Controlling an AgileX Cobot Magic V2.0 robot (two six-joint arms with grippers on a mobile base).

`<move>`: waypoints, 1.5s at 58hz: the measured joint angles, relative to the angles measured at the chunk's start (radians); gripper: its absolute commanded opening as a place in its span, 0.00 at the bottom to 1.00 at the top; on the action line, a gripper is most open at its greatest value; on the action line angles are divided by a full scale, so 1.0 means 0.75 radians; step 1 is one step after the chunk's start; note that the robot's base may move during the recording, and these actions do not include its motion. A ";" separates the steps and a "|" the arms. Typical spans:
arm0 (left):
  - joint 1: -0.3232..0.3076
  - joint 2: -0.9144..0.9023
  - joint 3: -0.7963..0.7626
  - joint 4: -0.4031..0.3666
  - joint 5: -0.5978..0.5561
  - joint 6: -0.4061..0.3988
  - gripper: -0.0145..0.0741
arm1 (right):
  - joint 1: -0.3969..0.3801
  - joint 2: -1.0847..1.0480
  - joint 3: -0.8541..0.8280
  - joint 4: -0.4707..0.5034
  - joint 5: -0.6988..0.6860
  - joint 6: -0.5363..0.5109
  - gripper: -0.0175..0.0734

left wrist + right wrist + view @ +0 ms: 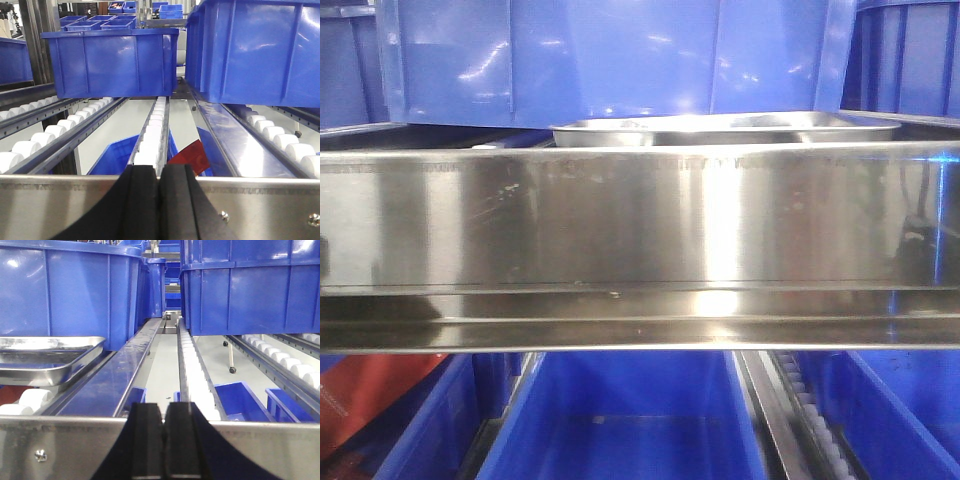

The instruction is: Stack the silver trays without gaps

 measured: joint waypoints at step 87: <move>0.000 -0.002 -0.114 -0.041 -0.310 -0.015 0.14 | 0.000 -0.002 -0.017 0.011 -0.286 0.000 0.10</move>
